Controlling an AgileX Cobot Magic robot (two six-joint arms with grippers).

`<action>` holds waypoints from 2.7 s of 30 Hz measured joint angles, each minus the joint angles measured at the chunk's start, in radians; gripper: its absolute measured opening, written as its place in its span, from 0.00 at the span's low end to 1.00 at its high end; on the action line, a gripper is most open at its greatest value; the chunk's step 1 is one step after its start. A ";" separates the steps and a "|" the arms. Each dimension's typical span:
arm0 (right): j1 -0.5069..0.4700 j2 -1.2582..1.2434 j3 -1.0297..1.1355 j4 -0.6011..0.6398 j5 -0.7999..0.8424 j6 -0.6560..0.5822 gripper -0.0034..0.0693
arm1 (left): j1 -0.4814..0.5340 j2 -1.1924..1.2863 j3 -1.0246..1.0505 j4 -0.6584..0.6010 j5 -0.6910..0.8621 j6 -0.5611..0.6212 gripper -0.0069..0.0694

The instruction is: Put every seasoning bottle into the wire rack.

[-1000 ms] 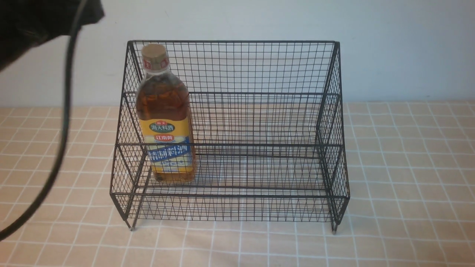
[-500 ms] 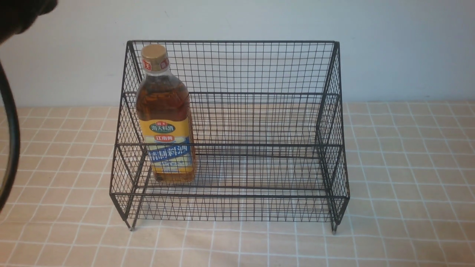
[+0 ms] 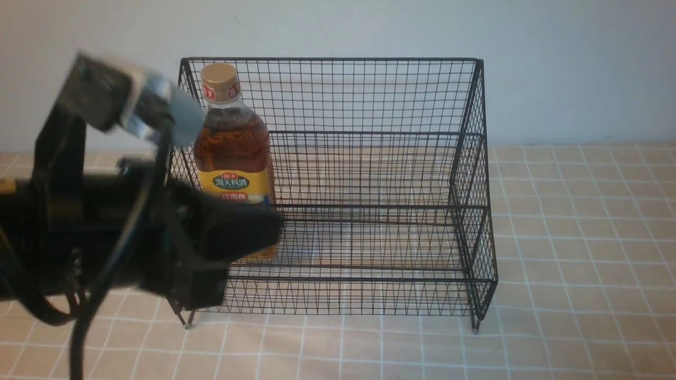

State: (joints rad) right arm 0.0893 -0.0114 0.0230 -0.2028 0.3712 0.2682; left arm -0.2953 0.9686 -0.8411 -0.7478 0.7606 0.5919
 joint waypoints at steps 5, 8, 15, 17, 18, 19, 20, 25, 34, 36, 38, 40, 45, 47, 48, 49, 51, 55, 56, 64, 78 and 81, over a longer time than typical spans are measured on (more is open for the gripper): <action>0.000 0.000 0.000 0.000 0.000 0.000 0.03 | 0.118 -0.112 0.002 0.291 0.028 -0.220 0.08; 0.000 0.000 0.000 0.000 0.000 0.000 0.03 | 0.155 -0.216 0.002 0.327 0.028 -0.242 0.08; 0.000 0.000 0.000 0.000 0.000 0.000 0.03 | 0.186 -0.485 0.001 0.340 0.028 -0.250 0.08; 0.000 0.000 0.000 0.000 0.000 0.000 0.03 | 0.186 -0.569 0.001 0.335 0.033 -0.250 0.08; 0.000 0.000 0.000 0.000 0.000 0.000 0.03 | 0.186 -0.573 0.001 0.335 0.033 -0.250 0.08; 0.000 0.000 0.000 0.000 0.000 0.000 0.03 | 0.186 -0.603 0.001 0.335 0.037 -0.250 0.08; 0.000 0.000 0.000 0.000 0.000 0.000 0.03 | 0.186 -0.607 0.001 0.335 0.039 -0.250 0.08; 0.000 0.000 0.000 0.000 0.000 0.000 0.03 | 0.186 -0.674 0.001 0.335 0.046 -0.247 0.08; 0.000 0.000 0.000 0.000 0.000 0.000 0.03 | 0.191 -0.699 0.047 0.354 -0.005 -0.246 0.08; 0.000 0.000 0.000 0.000 0.000 0.000 0.03 | 0.195 -0.731 0.103 0.382 -0.060 -0.255 0.08; 0.000 0.000 0.000 0.000 0.000 0.000 0.03 | 0.206 -0.785 0.202 0.415 -0.132 -0.262 0.08; 0.000 0.000 0.000 0.000 0.000 0.000 0.03 | 0.236 -0.879 0.360 0.460 -0.248 -0.278 0.08; 0.000 0.000 0.000 0.000 0.001 0.000 0.03 | 0.295 -0.980 0.664 0.543 -0.457 -0.348 0.08; 0.000 0.000 0.000 0.001 0.001 0.000 0.03 | 0.302 -0.980 0.739 0.559 -0.490 -0.376 0.08; 0.000 0.000 0.000 0.001 0.001 0.000 0.03 | 0.304 -0.980 0.783 0.573 -0.502 -0.397 0.08; 0.000 0.000 0.000 0.001 0.001 0.000 0.03 | 0.304 -0.980 0.813 0.583 -0.506 -0.411 0.08; 0.000 0.000 0.000 0.001 0.001 0.000 0.03 | 0.304 -0.980 0.866 0.644 -0.493 -0.440 0.08; 0.000 0.000 0.000 0.001 0.001 0.000 0.03 | 0.304 -0.980 0.869 0.689 -0.418 -0.442 0.08; 0.000 0.000 0.000 0.001 0.001 0.000 0.03 | 0.304 -0.980 0.869 0.695 -0.399 -0.442 0.08; 0.000 0.000 0.000 0.001 0.001 0.000 0.03 | 0.306 -0.980 0.869 0.706 -0.391 -0.441 0.08; 0.000 0.000 0.000 0.001 0.001 0.000 0.03 | 0.306 -0.980 0.869 0.708 -0.391 -0.440 0.08; 0.000 0.000 0.000 0.001 0.001 0.000 0.03 | 0.306 -0.980 0.869 0.708 -0.391 -0.440 0.08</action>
State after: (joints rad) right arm 0.0893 -0.0114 0.0228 -0.2019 0.3723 0.2682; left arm 0.0103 -0.0115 0.0278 -0.0396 0.3694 0.1522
